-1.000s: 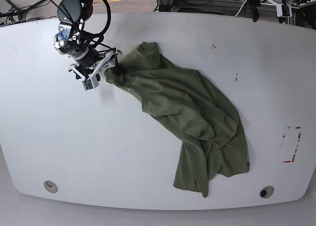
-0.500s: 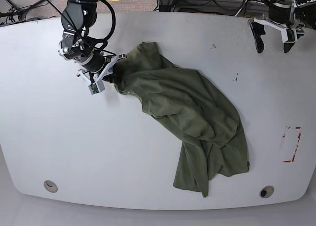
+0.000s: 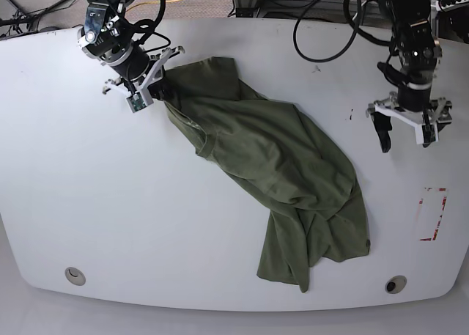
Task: Fold the T-shirt properly
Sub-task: 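Reach the right gripper to the green shirt's corner and grasp it, then reach the left gripper to the shirt's opposite corner and grasp it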
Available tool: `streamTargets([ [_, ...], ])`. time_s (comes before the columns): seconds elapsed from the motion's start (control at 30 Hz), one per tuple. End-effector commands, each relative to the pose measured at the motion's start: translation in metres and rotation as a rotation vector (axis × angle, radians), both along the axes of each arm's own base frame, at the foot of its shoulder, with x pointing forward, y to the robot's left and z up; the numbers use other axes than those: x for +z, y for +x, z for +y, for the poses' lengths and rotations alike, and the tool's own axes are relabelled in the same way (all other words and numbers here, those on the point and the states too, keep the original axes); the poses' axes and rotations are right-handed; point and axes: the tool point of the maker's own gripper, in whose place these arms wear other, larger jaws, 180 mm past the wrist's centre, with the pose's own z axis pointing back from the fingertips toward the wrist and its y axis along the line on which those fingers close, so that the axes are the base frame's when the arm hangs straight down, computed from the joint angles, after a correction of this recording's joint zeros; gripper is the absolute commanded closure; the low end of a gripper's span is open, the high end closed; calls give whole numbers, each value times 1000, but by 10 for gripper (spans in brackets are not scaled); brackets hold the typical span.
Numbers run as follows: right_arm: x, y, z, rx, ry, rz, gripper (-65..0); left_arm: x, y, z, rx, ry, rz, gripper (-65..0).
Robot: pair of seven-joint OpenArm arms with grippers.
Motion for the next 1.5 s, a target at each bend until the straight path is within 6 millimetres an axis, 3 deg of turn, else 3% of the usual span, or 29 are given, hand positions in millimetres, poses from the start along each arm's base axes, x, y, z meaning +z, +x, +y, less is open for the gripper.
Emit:
streamTargets([
  [0.0, 11, -9, 1, 9, -5, -23, 0, 9, 24, 3, 12, -24, 2, -536],
  [0.13, 7, -22, 0, 7, -9, 1, 0, 1, 63, -2, 37, -130, 54, -536],
  [0.27, 3, -33, -18, -47, -24, 28, 0, -12, 94, -8, 36, -212, 99, -536],
  [0.47, 3, -36, -31, -71, -43, 29, 0, -40, 131, -39, -7, -320, 167, -536],
  [0.77, 4, -38, -50, -114, -72, 30, 0, -73, 155, -77, -20, -439, 178, -536],
  [1.17, 3, -38, -50, -117, -70, 32, 0, -104, 167, -92, -2, -502, 184, -522],
  [1.23, 3, -37, -50, -117, -69, 31, 0, -104, 169, -90, 17, -502, 176, -443],
  [1.4, 3, -36, -51, -118, -73, 31, 0, -111, 166, -82, 65, -497, 173, -53],
  [1.43, 3, -36, -51, -118, -73, 31, 0, -113, 166, -82, 66, -496, 177, -1],
  [1.47, 3, -35, -51, -118, -73, 29, 0, -113, 166, -82, 64, -496, 177, 0],
])
